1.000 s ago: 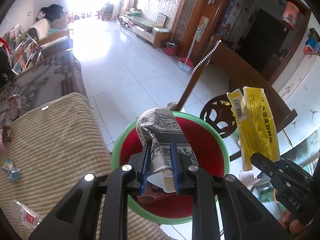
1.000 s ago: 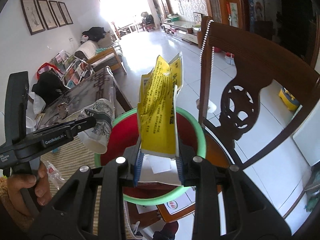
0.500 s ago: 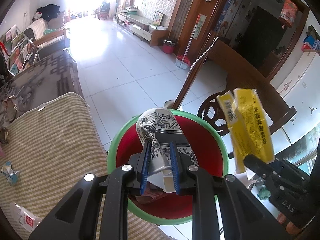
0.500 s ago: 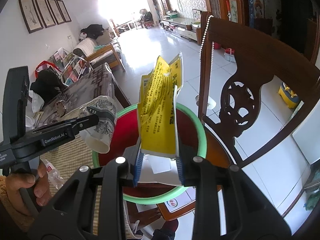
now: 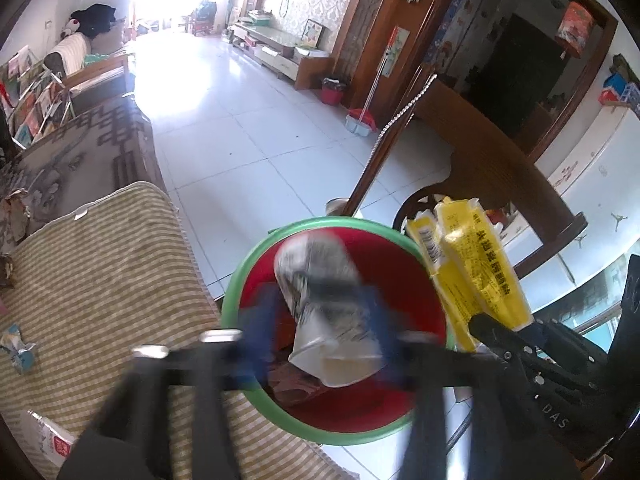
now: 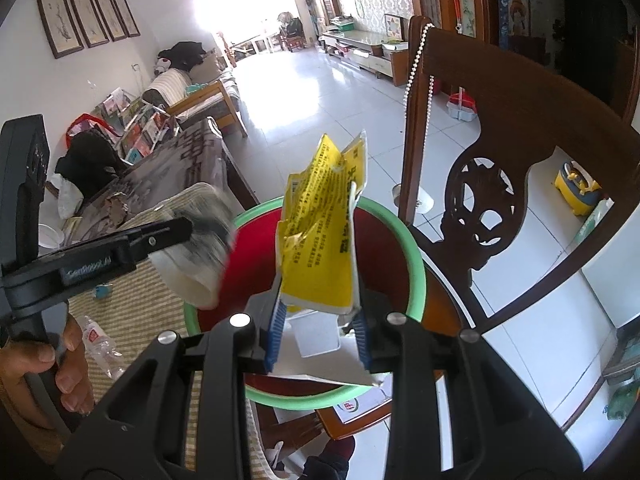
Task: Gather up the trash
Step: 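Open both tools to drop the cup and wrapper into the red bin, then grasp the white milk carton with the left tool while the right tool grasps the blue-white wrapper, then carry the milk carton and blue-white wrapper over the red bin with both tools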
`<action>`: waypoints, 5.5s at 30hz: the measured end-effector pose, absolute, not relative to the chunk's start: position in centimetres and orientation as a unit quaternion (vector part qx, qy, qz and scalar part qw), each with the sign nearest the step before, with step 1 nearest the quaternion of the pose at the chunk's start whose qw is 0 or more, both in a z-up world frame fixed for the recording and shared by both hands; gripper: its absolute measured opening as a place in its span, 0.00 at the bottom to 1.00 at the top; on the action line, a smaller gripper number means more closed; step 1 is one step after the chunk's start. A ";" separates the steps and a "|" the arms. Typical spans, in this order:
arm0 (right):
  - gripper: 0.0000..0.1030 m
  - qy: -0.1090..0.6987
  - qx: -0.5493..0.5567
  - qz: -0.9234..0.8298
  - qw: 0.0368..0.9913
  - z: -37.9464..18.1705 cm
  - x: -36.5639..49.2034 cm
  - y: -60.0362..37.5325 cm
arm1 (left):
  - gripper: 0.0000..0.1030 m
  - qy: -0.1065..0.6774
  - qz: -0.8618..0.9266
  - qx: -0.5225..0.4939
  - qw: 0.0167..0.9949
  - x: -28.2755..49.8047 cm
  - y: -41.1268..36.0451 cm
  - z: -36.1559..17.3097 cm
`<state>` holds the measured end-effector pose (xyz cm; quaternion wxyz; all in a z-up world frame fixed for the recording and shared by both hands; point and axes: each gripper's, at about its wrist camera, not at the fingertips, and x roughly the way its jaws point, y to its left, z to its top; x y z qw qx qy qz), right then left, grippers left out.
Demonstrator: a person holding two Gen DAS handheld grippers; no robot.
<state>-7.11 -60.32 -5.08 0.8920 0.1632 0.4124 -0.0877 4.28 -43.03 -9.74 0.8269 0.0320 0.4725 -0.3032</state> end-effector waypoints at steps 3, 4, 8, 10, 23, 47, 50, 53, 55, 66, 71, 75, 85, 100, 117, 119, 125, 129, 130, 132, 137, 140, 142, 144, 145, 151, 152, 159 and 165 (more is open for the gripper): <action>0.66 0.402 0.173 -0.092 0.894 -5.0 -7.4 -60.2 | 0.65 0.460 -0.302 0.031 0.834 3.9 -42.2 -9.2; 0.66 0.402 0.170 -0.092 0.895 -4.9 -7.4 -60.0 | 0.65 0.457 -0.299 0.033 0.837 3.8 -41.8 -9.0; 0.66 0.393 0.172 -0.085 0.899 -4.3 -7.1 -59.3 | 0.65 0.453 -0.280 0.021 0.846 3.9 -39.5 -8.4; 0.66 0.391 0.168 -0.078 0.901 -4.0 -6.7 -58.4 | 0.66 0.449 -0.261 0.010 0.855 4.2 -37.5 -8.1; 0.72 0.407 0.154 -0.006 0.900 -3.9 -2.4 -48.9 | 0.69 0.432 0.004 -0.031 0.901 10.3 -12.9 -8.2; 0.79 0.456 0.130 -0.015 0.880 -6.2 1.3 -31.2 | 0.74 0.540 -0.004 0.015 0.841 23.0 2.9 -20.7; 0.79 0.462 0.112 0.004 0.880 -6.2 3.2 -28.9 | 0.55 0.544 -0.022 -0.001 0.839 23.2 3.5 -21.3; 0.79 0.474 0.086 0.031 0.875 -6.5 5.2 -26.4 | 0.50 0.538 -0.032 -0.006 0.842 22.4 4.1 -21.1; 0.79 0.480 0.071 0.054 0.873 -6.8 6.3 -24.7 | 0.50 0.530 -0.034 -0.009 0.847 21.5 4.6 -20.5; 0.79 0.561 -0.033 0.146 0.814 -13.9 14.7 -17.0 | 0.51 0.554 -0.039 -0.039 0.831 13.3 8.4 -19.9; 0.34 0.591 -0.080 0.162 0.786 -17.0 16.0 -14.6 | 0.52 0.567 -0.027 -0.032 0.823 12.2 9.1 -21.1; 0.23 0.579 -0.047 0.173 0.795 -15.8 15.3 -15.2 | 0.62 0.553 -0.029 -0.036 0.832 11.8 9.3 -20.3; 0.22 0.505 0.036 0.177 0.844 -8.5 9.8 -17.7 | 0.48 0.539 -0.024 -0.032 0.842 12.3 8.7 -19.5; 0.22 0.439 0.090 0.131 0.884 -4.4 5.2 -21.4 | 0.48 0.478 -0.061 -0.030 0.876 9.3 4.1 -13.5; 0.22 0.422 0.121 0.110 0.892 -4.1 2.0 -24.8 | 0.48 0.463 -0.087 -0.020 0.882 6.7 0.7 -12.0; 0.22 0.420 0.122 0.110 0.893 -4.0 1.8 -25.0 | 0.48 0.460 -0.087 -0.014 0.884 6.5 0.3 -11.8; 0.22 0.414 0.124 0.111 0.895 -3.8 1.2 -25.6 | 0.48 0.455 -0.086 -0.013 0.886 5.8 -0.2 -11.6; 0.22 0.404 0.129 0.109 0.899 -3.3 0.8 -26.3 | 0.48 0.455 -0.088 -0.010 0.886 5.6 -0.5 -11.5; 0.22 0.402 0.129 0.108 0.900 -3.3 0.7 -26.4 | 0.48 0.454 -0.088 -0.009 0.886 5.5 -0.6 -11.4; 0.22 0.401 0.132 0.102 0.901 -3.3 0.5 -26.8 | 0.48 0.453 -0.088 -0.008 0.887 5.3 -0.7 -11.3; 0.22 0.393 0.136 0.085 0.906 -2.7 0.2 -27.6 | 0.48 0.442 -0.098 -0.016 0.891 5.3 -1.7 -10.4; 0.22 0.381 0.129 0.067 0.913 -1.5 0.2 -28.2 | 0.48 0.428 -0.107 -0.005 0.897 4.7 -2.8 -9.7; 0.22 0.371 0.126 0.062 0.918 -0.7 0.0 -28.6 | 0.48 0.424 -0.110 0.005 0.899 4.5 -3.3 -9.5; 0.22 0.364 0.121 0.058 0.922 -0.1 -0.3 -28.8 | 0.48 0.427 -0.109 0.004 0.898 4.5 -3.4 -9.6; 0.22 0.361 0.120 0.055 0.923 0.1 -0.5 -28.9 | 0.48 0.429 -0.109 0.001 0.897 4.6 -3.4 -9.6; 0.22 0.360 0.123 0.050 0.923 0.1 -1.1 -29.9 | 0.48 0.423 -0.116 0.001 0.899 4.4 -4.7 -8.8; 0.22 0.361 0.124 0.050 0.923 0.0 -1.2 -30.0 | 0.48 0.423 -0.118 0.001 0.899 4.4 -4.9 -8.7; 0.22 0.361 0.124 0.057 0.922 0.0 -1.5 -31.4 | 0.48 0.424 -0.124 0.004 0.897 3.8 -7.2 -8.5; 0.22 0.362 0.125 0.060 0.922 -0.1 -1.6 -33.6 | 0.49 0.425 -0.119 0.002 0.897 3.4 -9.4 -8.4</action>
